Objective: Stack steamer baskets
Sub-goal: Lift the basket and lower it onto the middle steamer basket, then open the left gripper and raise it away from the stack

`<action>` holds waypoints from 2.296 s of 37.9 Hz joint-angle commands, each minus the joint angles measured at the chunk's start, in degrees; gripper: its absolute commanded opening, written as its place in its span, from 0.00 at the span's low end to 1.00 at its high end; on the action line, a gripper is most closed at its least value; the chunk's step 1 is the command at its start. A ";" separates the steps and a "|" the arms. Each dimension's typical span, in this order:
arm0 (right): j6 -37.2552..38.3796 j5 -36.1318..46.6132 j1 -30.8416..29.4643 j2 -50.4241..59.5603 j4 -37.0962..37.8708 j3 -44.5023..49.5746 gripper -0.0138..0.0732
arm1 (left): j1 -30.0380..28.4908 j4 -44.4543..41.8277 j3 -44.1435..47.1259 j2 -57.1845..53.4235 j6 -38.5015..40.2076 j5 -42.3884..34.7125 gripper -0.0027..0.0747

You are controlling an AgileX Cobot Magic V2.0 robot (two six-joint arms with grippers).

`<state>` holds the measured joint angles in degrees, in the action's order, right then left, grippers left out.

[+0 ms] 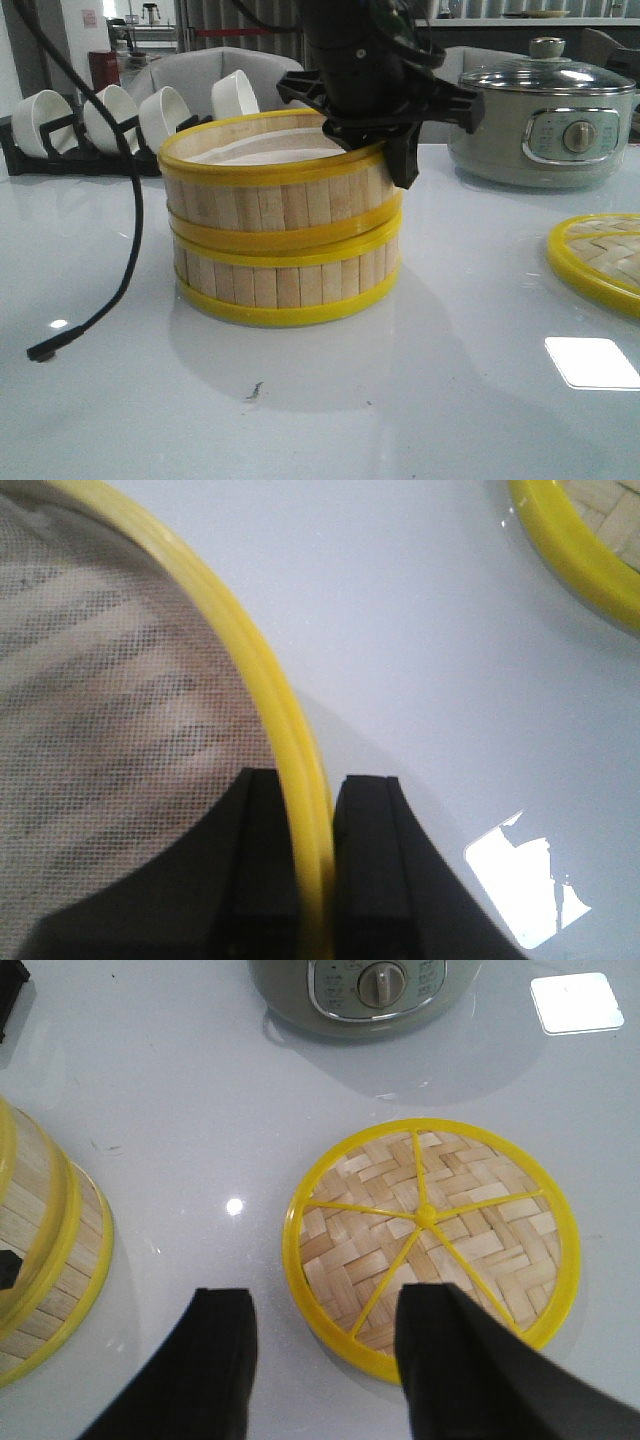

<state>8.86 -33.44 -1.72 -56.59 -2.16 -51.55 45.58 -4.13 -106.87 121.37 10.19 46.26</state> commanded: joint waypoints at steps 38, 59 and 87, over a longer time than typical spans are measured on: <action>-0.31 3.41 0.10 0.68 0.24 -2.18 0.65 | 0.74 1.56 -2.64 -7.19 -0.12 -1.85 0.48; -0.31 3.38 0.10 0.68 0.24 -2.18 0.65 | -7.95 -13.85 -5.21 -24.67 1.17 2.21 0.15; -0.31 3.43 2.70 0.68 0.12 -2.18 0.65 | -42.39 -12.31 32.10 -70.89 10.74 -6.48 0.15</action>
<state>8.86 -33.87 -0.16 -56.59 -2.16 -51.55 2.86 -17.03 -78.85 54.89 19.20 47.40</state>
